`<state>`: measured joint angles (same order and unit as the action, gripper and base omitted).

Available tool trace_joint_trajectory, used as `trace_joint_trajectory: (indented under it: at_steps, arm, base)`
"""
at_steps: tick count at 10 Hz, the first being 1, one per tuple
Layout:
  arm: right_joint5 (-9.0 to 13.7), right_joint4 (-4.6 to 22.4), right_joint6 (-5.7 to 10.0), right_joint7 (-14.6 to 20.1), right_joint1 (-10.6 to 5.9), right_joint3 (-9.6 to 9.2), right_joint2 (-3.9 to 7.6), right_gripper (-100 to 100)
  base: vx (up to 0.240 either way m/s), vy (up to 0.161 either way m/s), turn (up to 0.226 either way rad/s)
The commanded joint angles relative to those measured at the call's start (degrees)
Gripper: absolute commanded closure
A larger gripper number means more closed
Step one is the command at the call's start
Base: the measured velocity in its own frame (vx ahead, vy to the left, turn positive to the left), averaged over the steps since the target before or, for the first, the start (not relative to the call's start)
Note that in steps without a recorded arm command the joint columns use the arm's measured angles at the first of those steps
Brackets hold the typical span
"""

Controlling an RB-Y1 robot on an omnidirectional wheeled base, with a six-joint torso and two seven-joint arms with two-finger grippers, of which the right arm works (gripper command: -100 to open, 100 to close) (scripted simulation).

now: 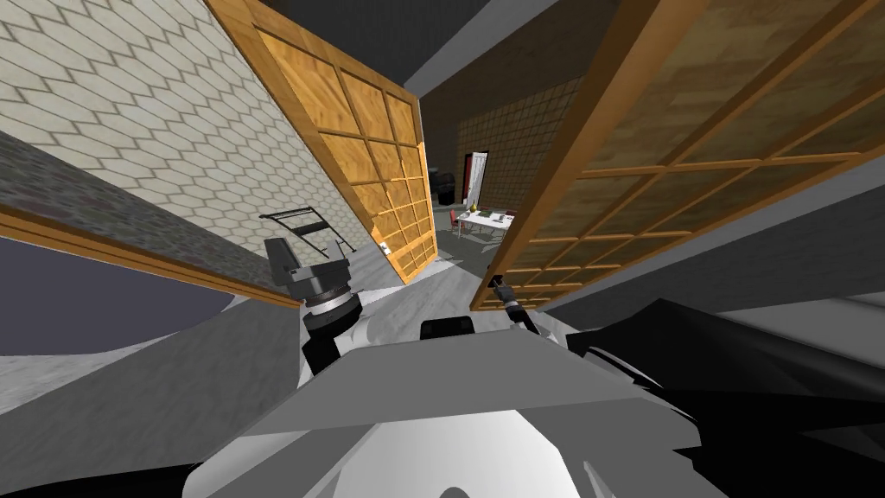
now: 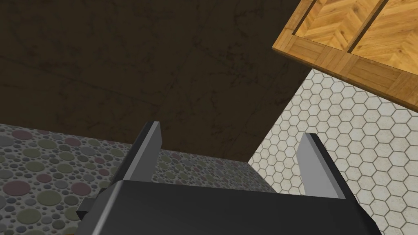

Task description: Pull the door open

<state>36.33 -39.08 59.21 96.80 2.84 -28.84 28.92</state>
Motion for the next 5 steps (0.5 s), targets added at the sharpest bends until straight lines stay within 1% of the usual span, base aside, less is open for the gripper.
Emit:
trace_joint_trajectory:
  at_steps: [1, 2, 4, 5]
  arm:
    - [-0.53, 0.54, 1.50, 1.33, 0.59, -1.31, 0.79, 100]
    - [-0.91, 0.48, 2.55, 2.24, 1.11, -2.26, 1.56, 100]
    - [-1.34, 0.42, 3.74, 3.27, 1.70, -3.34, 2.43, 100]
    - [-1.20, 0.68, 3.24, 2.99, 1.24, -2.95, 2.24, 100]
  base:
    - [-0.214, -0.049, 0.104]
    - [-0.205, -0.062, 0.126]
    - [-0.222, -0.032, 0.086]
    - [-0.106, -0.013, 0.005]
